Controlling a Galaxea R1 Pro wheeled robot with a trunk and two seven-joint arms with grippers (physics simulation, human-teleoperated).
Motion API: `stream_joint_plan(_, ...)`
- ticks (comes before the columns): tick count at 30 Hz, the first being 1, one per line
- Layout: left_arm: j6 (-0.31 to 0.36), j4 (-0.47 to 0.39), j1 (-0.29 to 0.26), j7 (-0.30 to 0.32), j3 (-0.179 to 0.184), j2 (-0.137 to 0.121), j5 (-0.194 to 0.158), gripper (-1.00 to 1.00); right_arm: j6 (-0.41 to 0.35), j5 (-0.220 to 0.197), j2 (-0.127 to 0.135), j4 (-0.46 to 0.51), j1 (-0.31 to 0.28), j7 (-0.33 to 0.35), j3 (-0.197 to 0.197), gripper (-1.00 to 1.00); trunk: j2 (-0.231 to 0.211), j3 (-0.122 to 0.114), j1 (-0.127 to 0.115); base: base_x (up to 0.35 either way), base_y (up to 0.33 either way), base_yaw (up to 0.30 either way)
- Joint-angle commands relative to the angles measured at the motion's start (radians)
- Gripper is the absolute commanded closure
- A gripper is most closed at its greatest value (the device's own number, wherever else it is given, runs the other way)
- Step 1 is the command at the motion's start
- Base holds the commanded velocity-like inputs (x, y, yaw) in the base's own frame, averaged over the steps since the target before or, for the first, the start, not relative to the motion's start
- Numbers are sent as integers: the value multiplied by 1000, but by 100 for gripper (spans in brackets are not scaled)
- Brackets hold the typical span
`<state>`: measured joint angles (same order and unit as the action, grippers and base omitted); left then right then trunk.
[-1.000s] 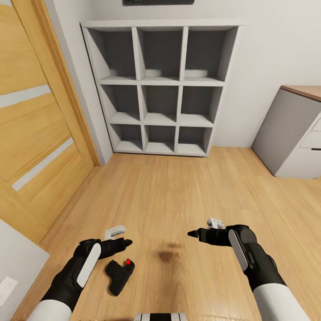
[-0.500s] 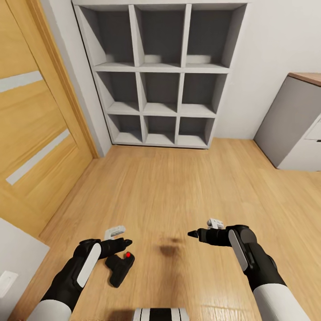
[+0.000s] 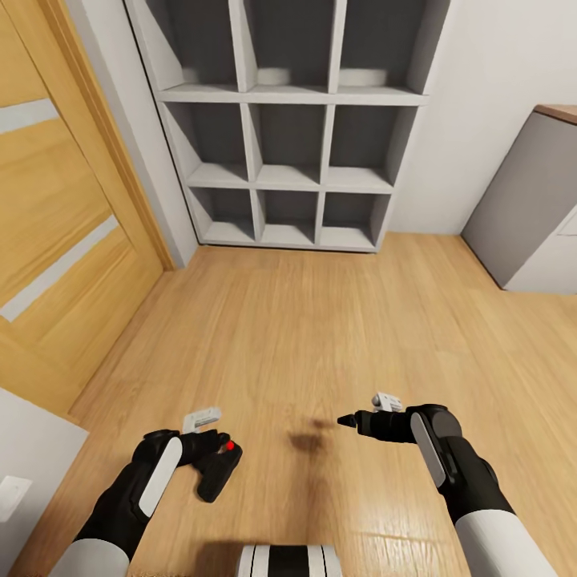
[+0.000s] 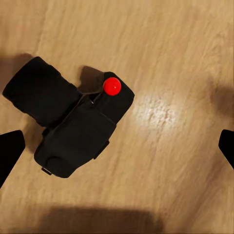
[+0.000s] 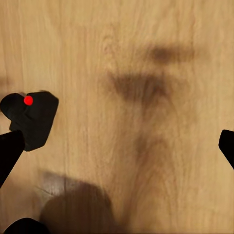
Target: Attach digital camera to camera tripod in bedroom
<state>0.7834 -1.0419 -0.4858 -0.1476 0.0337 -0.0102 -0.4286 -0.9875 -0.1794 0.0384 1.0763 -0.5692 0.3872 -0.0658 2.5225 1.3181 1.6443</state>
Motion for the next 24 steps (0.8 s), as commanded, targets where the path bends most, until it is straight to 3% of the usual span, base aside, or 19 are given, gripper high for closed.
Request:
stream_joint_plan(1,2,-1,0,-12,3,-1,-11,-100,-5,-2,0,1,-1,2,-1,-100,1,5,0,0,0,0)
stream_joint_plan(24,0,-7,0,-19,3,-1,-11,-100,-4,-3,-2,1,-1,2,-3,-100,6,94,11,0,0,0)
